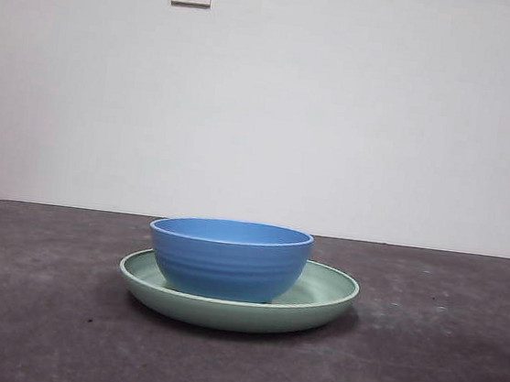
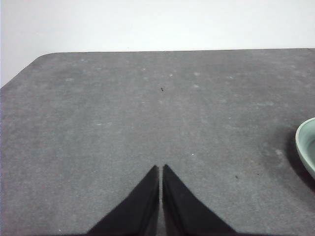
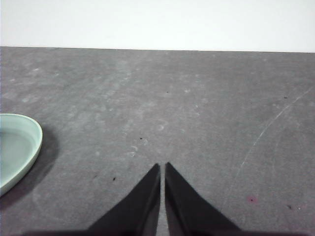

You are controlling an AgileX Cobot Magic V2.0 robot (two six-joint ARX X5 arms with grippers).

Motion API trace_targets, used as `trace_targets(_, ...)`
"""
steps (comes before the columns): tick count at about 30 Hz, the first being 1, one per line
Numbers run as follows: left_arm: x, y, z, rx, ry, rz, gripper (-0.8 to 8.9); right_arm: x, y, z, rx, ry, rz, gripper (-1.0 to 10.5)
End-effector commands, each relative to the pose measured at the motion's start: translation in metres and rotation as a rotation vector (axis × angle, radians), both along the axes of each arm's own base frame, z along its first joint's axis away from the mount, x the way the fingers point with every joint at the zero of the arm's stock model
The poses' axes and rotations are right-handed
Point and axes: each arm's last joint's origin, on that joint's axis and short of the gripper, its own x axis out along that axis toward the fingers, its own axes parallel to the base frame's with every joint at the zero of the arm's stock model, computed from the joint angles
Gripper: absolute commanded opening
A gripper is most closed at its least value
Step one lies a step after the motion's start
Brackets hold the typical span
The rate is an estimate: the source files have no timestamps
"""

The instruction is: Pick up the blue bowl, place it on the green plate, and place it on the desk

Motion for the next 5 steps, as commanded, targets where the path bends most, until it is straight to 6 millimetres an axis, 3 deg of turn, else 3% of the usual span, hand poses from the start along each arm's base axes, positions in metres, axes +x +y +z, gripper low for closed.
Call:
trace_targets(1,0.0008,0.0,-0.0076,-0.005,0.027,0.002,0.1,0.0001,0.0,-0.0011,0.011,0.002,-0.003,0.1)
trace_targets(5,0.0008,0.0,-0.0076,-0.005,0.027,0.002,0.1,0.0001,0.0,-0.0011,0.011,0.002,-0.003,0.1)
